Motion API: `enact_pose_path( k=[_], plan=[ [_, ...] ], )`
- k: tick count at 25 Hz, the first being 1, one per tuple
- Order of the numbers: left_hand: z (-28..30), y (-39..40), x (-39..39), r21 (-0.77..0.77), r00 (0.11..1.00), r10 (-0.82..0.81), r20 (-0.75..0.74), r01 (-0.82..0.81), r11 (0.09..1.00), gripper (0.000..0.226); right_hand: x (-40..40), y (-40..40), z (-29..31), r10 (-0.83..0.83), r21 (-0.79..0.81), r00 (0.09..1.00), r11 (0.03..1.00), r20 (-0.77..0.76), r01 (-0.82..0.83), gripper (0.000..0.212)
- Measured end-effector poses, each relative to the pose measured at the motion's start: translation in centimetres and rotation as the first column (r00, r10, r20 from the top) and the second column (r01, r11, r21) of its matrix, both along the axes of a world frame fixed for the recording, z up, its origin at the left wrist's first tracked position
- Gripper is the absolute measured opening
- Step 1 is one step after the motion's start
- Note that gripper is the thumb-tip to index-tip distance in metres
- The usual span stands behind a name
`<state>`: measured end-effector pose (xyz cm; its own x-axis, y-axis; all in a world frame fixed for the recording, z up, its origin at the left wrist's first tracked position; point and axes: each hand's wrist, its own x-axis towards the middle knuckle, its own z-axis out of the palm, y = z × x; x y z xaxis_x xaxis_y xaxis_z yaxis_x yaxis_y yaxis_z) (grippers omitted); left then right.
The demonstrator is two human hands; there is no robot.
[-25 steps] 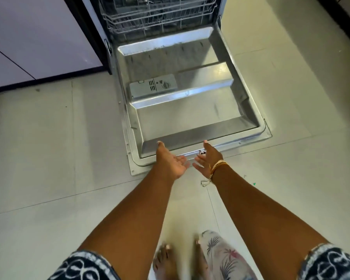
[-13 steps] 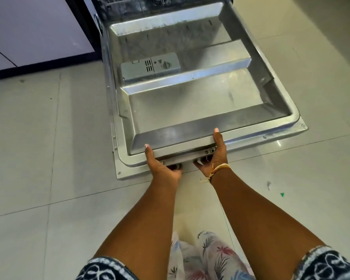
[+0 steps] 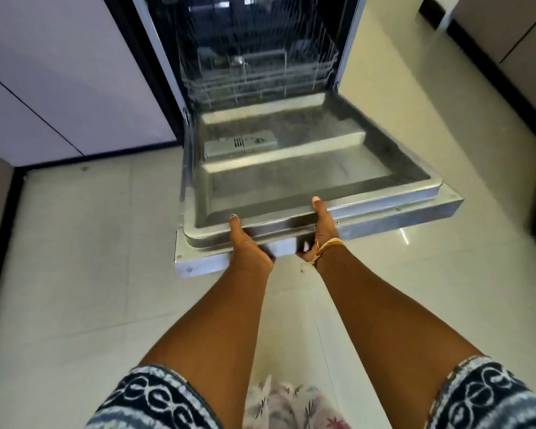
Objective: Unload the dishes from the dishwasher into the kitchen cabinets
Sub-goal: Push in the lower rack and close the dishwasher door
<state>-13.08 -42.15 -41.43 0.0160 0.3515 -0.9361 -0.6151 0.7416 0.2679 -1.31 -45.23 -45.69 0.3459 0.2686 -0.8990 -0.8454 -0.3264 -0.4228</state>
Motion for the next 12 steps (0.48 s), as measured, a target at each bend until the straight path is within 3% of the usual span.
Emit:
enact_pose_path(
  k=[4, 6, 7, 8, 9, 10, 11, 12],
  plan=[
    [15.6, 6.4, 1.4, -0.029, 0.989, -0.128, -0.07, 0.126, 0.992, 0.07, 2.1, 5.9, 13.0, 0.118, -0.022, 0.992, 0.993, 0.053, -0.117, 0.102],
    [22.7, 9.4, 2.5, 0.0, 0.913, -0.348, -0.213, 0.356, 0.934, 0.061, 2.8, 9.2, 19.2, 0.18, 0.012, 0.98, 0.983, 0.083, -0.181, 0.086],
    [25.3, 10.5, 3.0, -0.015, 0.749, -0.503, -0.431, 0.551, 0.834, 0.062, 3.0, 10.6, 22.3, 0.203, 0.019, 0.972, 0.978, 0.122, -0.207, 0.073],
    [27.8, 11.3, 3.4, -0.046, 0.441, -0.537, -0.719, 0.742, 0.669, 0.062, 3.3, 12.0, 24.9, 0.247, 0.01, 0.957, 0.968, 0.153, -0.251, 0.062],
    [29.4, 11.8, 3.6, -0.102, 0.079, -0.364, -0.928, 0.886, 0.453, 0.062, 3.7, 13.4, 26.4, 0.285, 0.004, 0.94, 0.957, 0.187, -0.291, 0.054],
    [30.4, 12.5, 3.7, -0.205, -0.19, -0.09, -0.978, 0.957, 0.203, 0.065, 4.0, 14.7, 27.8, 0.334, 0.016, 0.918, 0.939, 0.214, -0.345, 0.05],
    [30.6, 13.7, 3.9, -0.336, -0.332, 0.12, -0.936, 0.942, -0.02, 0.074, 4.4, 16.2, 28.5, 0.369, 0.015, 0.902, 0.924, 0.224, -0.381, 0.049],
    [30.6, 14.7, 3.8, -0.462, -0.416, 0.242, -0.877, 0.867, -0.184, 0.087, 4.8, 17.2, 28.8, 0.392, -0.016, 0.897, 0.918, 0.205, -0.397, 0.05]
  ],
)
